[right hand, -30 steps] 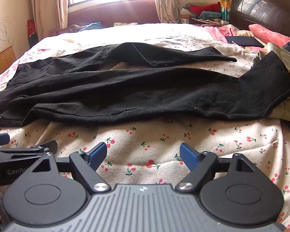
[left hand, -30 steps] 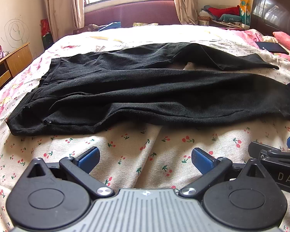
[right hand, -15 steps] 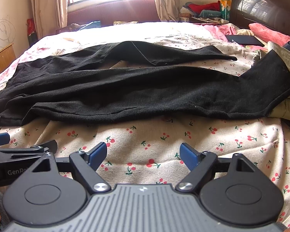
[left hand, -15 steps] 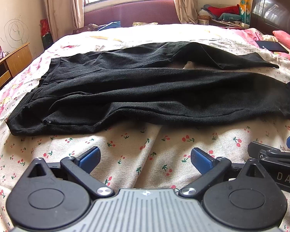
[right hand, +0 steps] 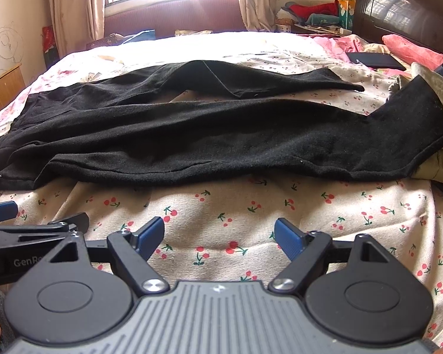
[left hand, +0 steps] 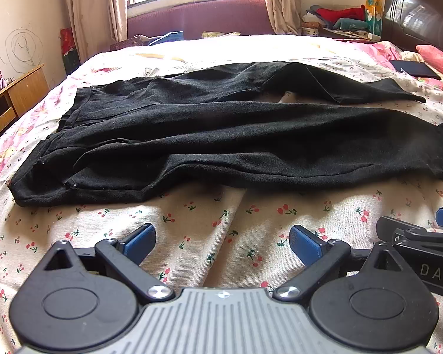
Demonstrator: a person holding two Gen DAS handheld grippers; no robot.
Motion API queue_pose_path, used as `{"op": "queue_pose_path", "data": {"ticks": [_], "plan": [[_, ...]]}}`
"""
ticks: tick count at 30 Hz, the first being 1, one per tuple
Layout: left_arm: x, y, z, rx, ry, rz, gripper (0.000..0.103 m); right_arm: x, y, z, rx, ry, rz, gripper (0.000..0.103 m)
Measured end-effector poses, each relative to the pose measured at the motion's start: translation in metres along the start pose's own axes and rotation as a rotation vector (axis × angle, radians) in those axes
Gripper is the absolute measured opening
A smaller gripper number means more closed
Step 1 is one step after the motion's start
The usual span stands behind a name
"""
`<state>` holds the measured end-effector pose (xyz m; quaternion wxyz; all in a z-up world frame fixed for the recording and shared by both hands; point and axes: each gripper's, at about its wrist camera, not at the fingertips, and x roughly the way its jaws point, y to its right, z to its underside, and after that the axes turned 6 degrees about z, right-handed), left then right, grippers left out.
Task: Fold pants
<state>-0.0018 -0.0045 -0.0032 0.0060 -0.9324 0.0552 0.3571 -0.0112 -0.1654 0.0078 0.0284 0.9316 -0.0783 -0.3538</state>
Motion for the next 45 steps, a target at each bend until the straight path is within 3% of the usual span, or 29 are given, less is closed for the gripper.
{"op": "queue_pose_path", "data": {"ticks": [19,27,37,41,45], "plan": [[0.002,0.0,0.0,-0.008,-0.006,0.006,0.103,0.0,0.0,0.0,-0.004,0.011,0.003,0.082],[0.001,-0.004,-0.004,-0.056,0.003,0.048,0.103,0.002,-0.002,-0.001,-0.015,0.035,0.006,0.081],[-0.002,-0.009,-0.008,-0.04,0.01,0.033,0.103,0.0,-0.004,-0.006,-0.018,0.027,-0.007,0.081],[-0.014,-0.024,-0.022,-0.013,0.053,0.037,0.103,-0.004,-0.01,-0.016,-0.042,0.051,-0.058,0.081],[-0.025,-0.063,-0.035,0.056,0.105,-0.001,0.103,0.0,-0.041,-0.031,-0.158,0.094,-0.131,0.081]]}}
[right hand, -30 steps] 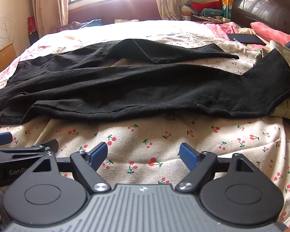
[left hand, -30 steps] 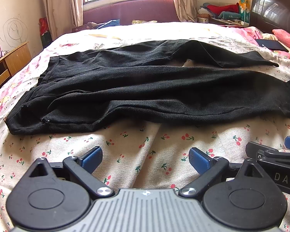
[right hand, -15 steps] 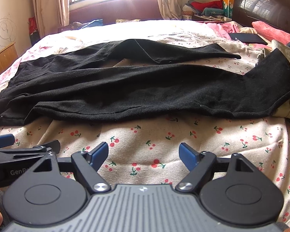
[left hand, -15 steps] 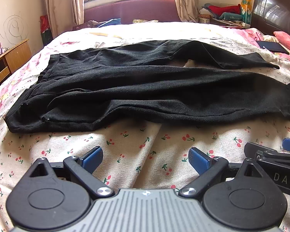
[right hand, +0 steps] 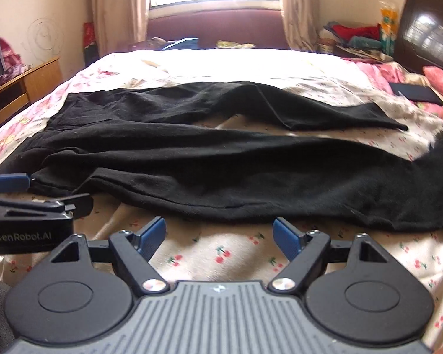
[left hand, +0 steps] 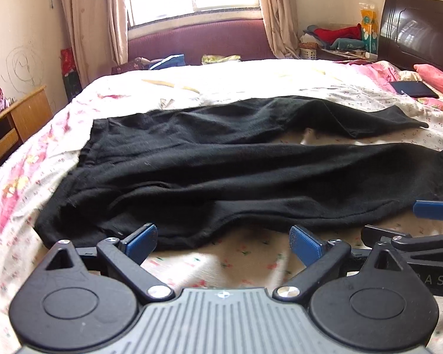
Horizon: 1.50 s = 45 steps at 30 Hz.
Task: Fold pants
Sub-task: 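Grasp the trousers waistband with the right tool while the left tool grasps it too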
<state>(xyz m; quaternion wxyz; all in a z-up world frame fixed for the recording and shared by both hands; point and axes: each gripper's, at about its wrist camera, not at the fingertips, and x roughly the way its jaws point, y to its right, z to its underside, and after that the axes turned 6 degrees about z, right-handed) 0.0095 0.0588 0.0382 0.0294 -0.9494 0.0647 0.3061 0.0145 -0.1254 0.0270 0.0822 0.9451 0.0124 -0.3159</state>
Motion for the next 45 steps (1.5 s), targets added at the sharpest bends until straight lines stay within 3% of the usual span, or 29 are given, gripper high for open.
{"op": "queue_pose_path", "data": {"ticks": [4,10,16,19,20,21,25,28,29,32,35,40,45], "plan": [[0.01,-0.058,0.001,0.109,-0.005,-0.148,0.103,0.023,-0.047,-0.023,-0.111,0.019,-0.148,0.081],[0.048,-0.154,0.024,0.064,-0.108,-0.256,0.103,0.061,-0.138,-0.046,-0.319,0.045,-0.332,0.08],[0.081,-0.198,0.028,0.063,-0.135,-0.163,0.103,0.082,-0.203,-0.044,-0.501,0.06,-0.443,0.08],[0.093,-0.211,0.025,0.028,-0.16,-0.088,0.103,0.087,-0.221,-0.043,-0.564,0.088,-0.437,0.079],[0.094,-0.214,0.024,0.018,-0.16,-0.06,0.099,0.09,-0.226,-0.044,-0.576,0.085,-0.429,0.079],[0.087,-0.216,0.02,0.016,-0.159,-0.027,0.085,0.094,-0.228,-0.047,-0.581,0.078,-0.43,0.078],[0.08,-0.221,0.015,0.025,-0.174,0.002,0.057,0.101,-0.228,-0.054,-0.574,0.049,-0.445,0.048],[0.077,-0.232,0.012,-0.032,-0.172,0.045,0.051,0.099,-0.236,-0.057,-0.594,0.038,-0.448,0.015],[0.075,-0.234,0.012,-0.042,-0.171,0.053,0.051,0.1,-0.243,-0.058,-0.601,0.036,-0.437,0.012],[0.064,-0.237,0.015,-0.039,-0.167,0.062,0.048,0.099,-0.252,-0.064,-0.584,0.008,-0.432,0.012],[0.043,-0.243,0.015,-0.051,-0.167,0.059,0.041,0.082,-0.245,-0.065,-0.546,-0.034,-0.496,0.012],[0.018,-0.252,0.027,-0.074,-0.203,0.065,0.037,0.046,-0.245,-0.045,-0.595,-0.047,-0.571,0.012],[0.021,-0.25,0.02,-0.074,-0.169,0.084,0.039,0.048,-0.248,-0.041,-0.632,-0.049,-0.547,0.017]]}}
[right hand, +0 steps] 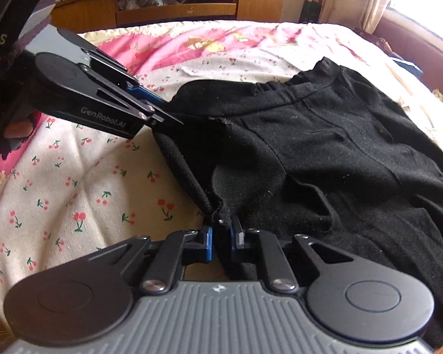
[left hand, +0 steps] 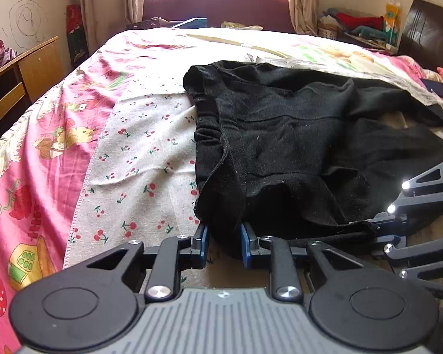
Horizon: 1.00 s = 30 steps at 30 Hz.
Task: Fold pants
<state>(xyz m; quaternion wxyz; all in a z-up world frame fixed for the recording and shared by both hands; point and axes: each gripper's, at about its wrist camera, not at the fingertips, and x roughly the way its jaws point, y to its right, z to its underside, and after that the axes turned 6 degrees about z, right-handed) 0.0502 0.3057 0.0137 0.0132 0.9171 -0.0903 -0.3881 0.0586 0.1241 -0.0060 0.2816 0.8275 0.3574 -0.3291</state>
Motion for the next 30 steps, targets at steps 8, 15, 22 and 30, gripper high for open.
{"op": "queue_pose_path", "data": {"ticks": [8,15,22,30], "plan": [[0.012,0.008,-0.009,0.12,0.073,-0.09,0.071,-0.002,-0.026,-0.02,-0.146,0.147,0.092,0.049],[0.04,0.003,-0.008,0.13,-0.024,-0.033,0.046,0.042,-0.04,-0.028,-0.221,0.147,0.157,0.013],[-0.011,-0.002,-0.007,0.113,-0.017,-0.004,0.037,0.007,-0.04,-0.041,-0.062,0.097,-0.077,0.005],[-0.021,-0.011,0.026,0.003,-0.056,-0.037,0.044,0.018,-0.061,-0.038,-0.006,0.011,-0.179,0.011]]}}
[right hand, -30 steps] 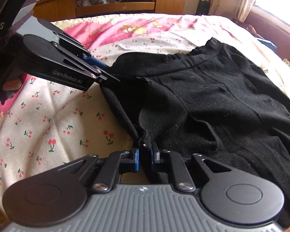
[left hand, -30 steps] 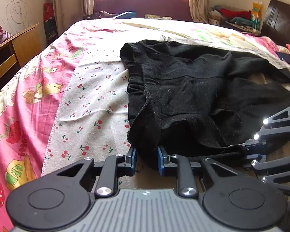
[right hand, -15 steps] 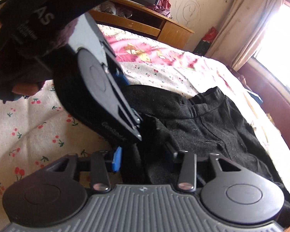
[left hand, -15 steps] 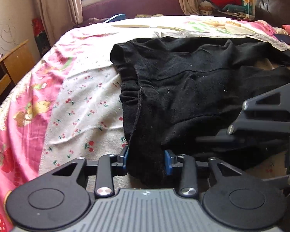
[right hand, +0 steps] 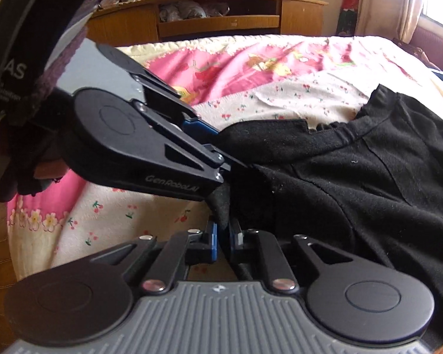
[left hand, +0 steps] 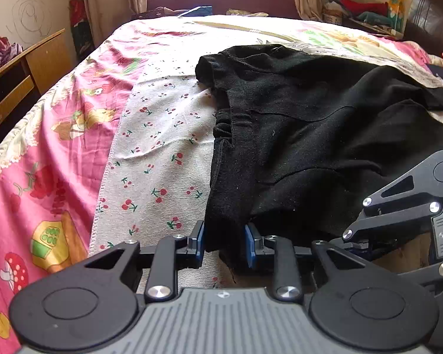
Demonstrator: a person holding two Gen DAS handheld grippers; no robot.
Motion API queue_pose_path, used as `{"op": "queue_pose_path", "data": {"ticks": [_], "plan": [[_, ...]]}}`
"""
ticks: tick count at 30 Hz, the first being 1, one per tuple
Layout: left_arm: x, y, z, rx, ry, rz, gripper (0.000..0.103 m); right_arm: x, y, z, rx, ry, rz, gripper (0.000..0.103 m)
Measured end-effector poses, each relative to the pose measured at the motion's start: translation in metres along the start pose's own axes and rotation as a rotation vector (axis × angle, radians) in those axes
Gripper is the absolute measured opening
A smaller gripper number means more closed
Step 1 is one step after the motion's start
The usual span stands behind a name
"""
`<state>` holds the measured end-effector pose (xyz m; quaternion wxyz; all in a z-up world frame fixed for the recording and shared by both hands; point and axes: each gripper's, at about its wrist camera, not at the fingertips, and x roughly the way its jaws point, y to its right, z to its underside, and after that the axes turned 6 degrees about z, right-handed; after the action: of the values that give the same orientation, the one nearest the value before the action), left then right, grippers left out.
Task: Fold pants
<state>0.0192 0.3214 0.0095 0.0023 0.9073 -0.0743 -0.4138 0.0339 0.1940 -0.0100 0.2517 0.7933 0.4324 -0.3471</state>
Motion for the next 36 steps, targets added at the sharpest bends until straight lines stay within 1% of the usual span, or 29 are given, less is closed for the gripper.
{"op": "queue_pose_path", "data": {"ticks": [1,3,4,5,6,7,8,9,11,12,13,14,16,17,19,20,21,23,25,26,27,28,29,30,31,32,33,34,36], "plan": [[-0.006,-0.001,-0.002,-0.017,0.02,0.01,0.047,-0.004,0.006,0.0,0.023,0.004,-0.016,0.011],[-0.025,0.0,-0.01,-0.024,0.084,0.027,0.048,-0.025,0.021,-0.003,0.048,0.058,-0.034,0.011],[-0.032,0.002,-0.017,-0.01,0.108,0.02,0.049,-0.043,0.033,-0.005,0.053,0.099,-0.033,0.015],[-0.038,0.005,-0.026,0.019,0.13,-0.002,0.049,-0.057,0.046,-0.006,0.058,0.128,-0.031,0.019],[-0.041,0.008,-0.035,0.05,0.15,-0.029,0.05,-0.069,0.06,-0.007,0.068,0.153,-0.017,0.021],[-0.041,0.011,-0.047,0.081,0.169,-0.051,0.053,-0.082,0.078,-0.006,0.078,0.172,0.017,0.027],[-0.04,0.013,-0.057,0.1,0.182,-0.061,0.055,-0.088,0.095,-0.007,0.085,0.178,0.052,0.031],[-0.036,0.016,-0.07,0.112,0.2,-0.071,0.057,-0.09,0.115,-0.008,0.084,0.177,0.097,0.034],[-0.022,0.019,-0.095,0.129,0.232,-0.079,0.062,-0.086,0.159,-0.008,0.062,0.165,0.206,0.043],[-0.008,0.023,-0.11,0.15,0.24,-0.074,0.065,-0.081,0.184,-0.006,0.061,0.148,0.251,0.043],[0.008,0.027,-0.122,0.175,0.236,-0.071,0.069,-0.072,0.209,-0.006,0.066,0.127,0.269,0.044],[0.024,0.031,-0.134,0.198,0.228,-0.072,0.07,-0.064,0.232,-0.006,0.07,0.11,0.275,0.046],[0.067,0.038,-0.16,0.257,0.193,-0.067,0.071,-0.043,0.276,-0.008,0.058,0.09,0.303,0.049],[0.086,0.04,-0.171,0.286,0.178,-0.066,0.072,-0.032,0.297,-0.008,0.041,0.084,0.332,0.049],[0.12,0.038,-0.194,0.332,0.149,-0.073,0.072,-0.017,0.33,-0.009,0.005,0.085,0.357,0.051],[0.135,0.036,-0.204,0.354,0.124,-0.071,0.072,-0.012,0.342,-0.011,-0.003,0.078,0.353,0.055],[0.146,0.032,-0.213,0.371,0.105,-0.077,0.072,-0.008,0.355,-0.012,-0.012,0.058,0.335,0.057],[0.16,0.024,-0.227,0.401,0.081,-0.075,0.073,0.002,0.37,-0.018,-0.034,0.03,0.321,0.057],[0.172,0.012,-0.237,0.403,0.017,-0.028,0.087,0.012,0.38,-0.026,-0.054,-0.023,0.267,0.059],[0.178,0.007,-0.239,0.402,-0.014,-0.001,0.088,0.017,0.383,-0.03,-0.06,-0.049,0.236,0.062],[0.183,0.001,-0.24,0.396,-0.037,0.011,0.088,0.023,0.387,-0.034,-0.064,-0.079,0.195,0.063],[0.189,-0.002,-0.241,0.389,-0.061,0.022,0.088,0.03,0.391,-0.036,-0.065,-0.109,0.159,0.062],[0.193,-0.005,-0.24,0.382,-0.083,0.031,0.088,0.038,0.392,-0.038,-0.07,-0.133,0.149,0.061],[0.197,-0.006,-0.24,0.374,-0.1,0.034,0.085,0.047,0.395,-0.039,-0.071,-0.163,0.159,0.059],[0.2,-0.007,-0.239,0.363,-0.113,0.025,0.072,0.056,0.397,-0.037,-0.055,-0.188,0.17,0.048],[0.203,-0.008,-0.238,0.353,-0.127,0.018,0.065,0.061,0.398,-0.036,-0.033,-0.201,0.171,0.027],[0.205,-0.009,-0.236,0.337,-0.14,0.032,0.056,0.062,0.397,-0.034,-0.012,-0.206,0.164,0.019],[0.204,-0.007,-0.234,0.334,-0.136,0.026,0.047,0.061,0.393,-0.032,-0.011,-0.197,0.165,0.009],[0.199,0.002,-0.229,0.365,-0.115,-0.015,0.036,0.052,0.378,-0.029,-0.047,-0.155,0.218,0.004]]}}
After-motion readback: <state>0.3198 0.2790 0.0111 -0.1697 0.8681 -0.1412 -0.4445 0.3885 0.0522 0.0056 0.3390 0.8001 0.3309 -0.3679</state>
